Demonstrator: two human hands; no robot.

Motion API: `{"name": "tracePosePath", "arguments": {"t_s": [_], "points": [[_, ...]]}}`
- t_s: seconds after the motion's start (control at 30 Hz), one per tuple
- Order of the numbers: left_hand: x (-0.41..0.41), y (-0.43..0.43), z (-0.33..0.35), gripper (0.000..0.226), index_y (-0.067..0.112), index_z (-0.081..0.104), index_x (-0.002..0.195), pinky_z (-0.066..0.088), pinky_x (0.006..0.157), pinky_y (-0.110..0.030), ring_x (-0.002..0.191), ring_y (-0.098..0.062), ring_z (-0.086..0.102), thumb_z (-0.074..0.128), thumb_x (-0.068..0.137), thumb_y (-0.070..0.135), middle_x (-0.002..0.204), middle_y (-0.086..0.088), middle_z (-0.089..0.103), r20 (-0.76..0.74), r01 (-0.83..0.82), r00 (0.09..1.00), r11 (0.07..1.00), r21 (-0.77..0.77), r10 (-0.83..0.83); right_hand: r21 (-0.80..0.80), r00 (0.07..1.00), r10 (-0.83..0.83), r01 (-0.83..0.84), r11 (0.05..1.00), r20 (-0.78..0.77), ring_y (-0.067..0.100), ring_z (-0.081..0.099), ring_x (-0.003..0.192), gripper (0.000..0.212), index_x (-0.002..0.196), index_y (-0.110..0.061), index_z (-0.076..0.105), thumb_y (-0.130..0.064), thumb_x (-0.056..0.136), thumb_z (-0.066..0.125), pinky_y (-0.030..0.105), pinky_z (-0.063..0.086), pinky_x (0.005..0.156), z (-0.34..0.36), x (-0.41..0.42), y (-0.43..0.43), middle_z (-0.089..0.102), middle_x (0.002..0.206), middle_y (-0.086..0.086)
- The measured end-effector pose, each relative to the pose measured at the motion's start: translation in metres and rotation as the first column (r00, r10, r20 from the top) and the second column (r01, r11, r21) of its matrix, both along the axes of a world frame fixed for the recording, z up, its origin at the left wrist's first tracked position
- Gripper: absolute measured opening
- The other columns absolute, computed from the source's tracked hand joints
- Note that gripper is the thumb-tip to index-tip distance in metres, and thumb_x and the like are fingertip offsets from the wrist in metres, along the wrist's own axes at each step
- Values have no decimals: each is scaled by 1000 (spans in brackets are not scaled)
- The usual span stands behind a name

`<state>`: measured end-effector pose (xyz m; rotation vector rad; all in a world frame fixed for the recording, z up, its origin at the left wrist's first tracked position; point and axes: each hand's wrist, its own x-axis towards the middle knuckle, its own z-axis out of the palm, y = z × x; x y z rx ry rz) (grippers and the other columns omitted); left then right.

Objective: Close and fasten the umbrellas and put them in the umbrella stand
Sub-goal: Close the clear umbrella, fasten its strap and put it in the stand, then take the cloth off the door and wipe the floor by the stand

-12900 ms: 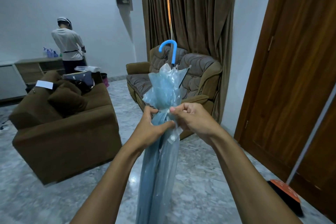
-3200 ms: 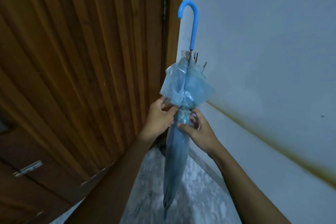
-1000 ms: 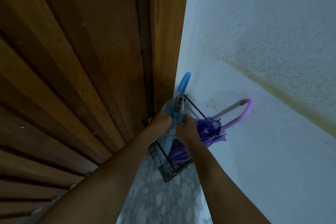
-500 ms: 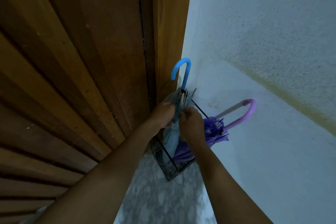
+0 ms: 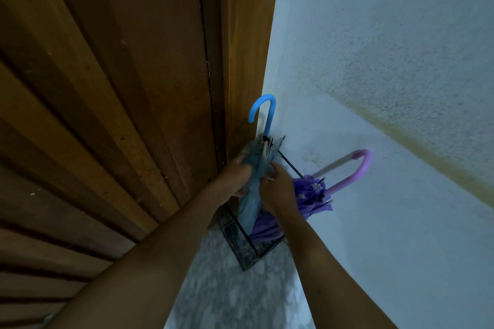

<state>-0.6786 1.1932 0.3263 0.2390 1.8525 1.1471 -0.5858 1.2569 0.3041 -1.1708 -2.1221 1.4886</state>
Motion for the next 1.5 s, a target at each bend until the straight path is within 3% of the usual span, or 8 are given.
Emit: {"name": "tracePosePath", "arguments": {"t_s": [0.13,0.33,0.5,0.63,0.73,0.87,1.17,1.5], "points": [[-2,-9,10,47,34,32,146,44,71,-30,113,-21,53,41,101,25,133,-2,54,11,-14,1000,1000,-2,14,-25,1000,-29,29,999,-7,13,58,74,35,128,-7,48,-1,94,46,20,46,56,9,1,2,62,108,7],[7,-47,58,46,24,37,146,45,94,-38,116,-22,53,45,102,32,138,-5,50,26,-4,1000,999,-51,6,-6,996,10,-9,1000,87,25,59,114,41,138,-7,48,-12,97,51,32,48,90,63,16,-13,58,130,8],[15,-103,145,37,18,47,139,43,69,-28,88,-16,58,42,103,26,106,1,60,-60,-15,998,997,-80,10,65,990,100,-106,992,97,30,63,108,24,114,-4,66,-15,96,53,34,47,91,148,28,-47,67,118,15],[25,-186,243,34,22,51,134,47,79,-30,103,-22,61,43,102,28,117,1,59,-157,-49,987,993,-103,33,92,966,241,-249,964,93,28,65,106,26,116,-8,68,-20,97,54,29,47,86,240,42,-102,69,114,11],[41,-252,319,25,21,58,123,43,62,-27,83,-18,63,45,101,24,111,-2,61,-250,-136,961,989,-61,117,129,930,365,-367,921,40,21,66,88,19,107,-11,70,-15,97,54,24,47,75,318,52,-152,68,93,4],[69,-340,405,21,22,63,115,44,60,-25,73,-14,63,49,99,25,98,3,67,-393,-257,889,966,-5,235,114,880,461,-449,886,-116,5,61,76,18,107,-7,71,-11,96,57,8,45,66,408,59,-220,67,93,-2],[154,-504,513,18,21,66,110,50,68,-22,86,-14,64,52,99,25,105,1,65,-552,-524,659,838,148,510,74,659,706,-715,695,-262,15,70,92,21,110,-17,70,-27,97,57,39,57,82,524,68,-360,71,97,-3],[230,-642,540,15,19,68,87,47,52,-14,64,-7,63,57,96,24,84,0,69,-676,-758,302,599,257,672,134,384,865,-886,443,-325,4,67,92,21,113,-21,68,-30,98,55,25,56,78,562,85,-497,67,110,-8]]}}
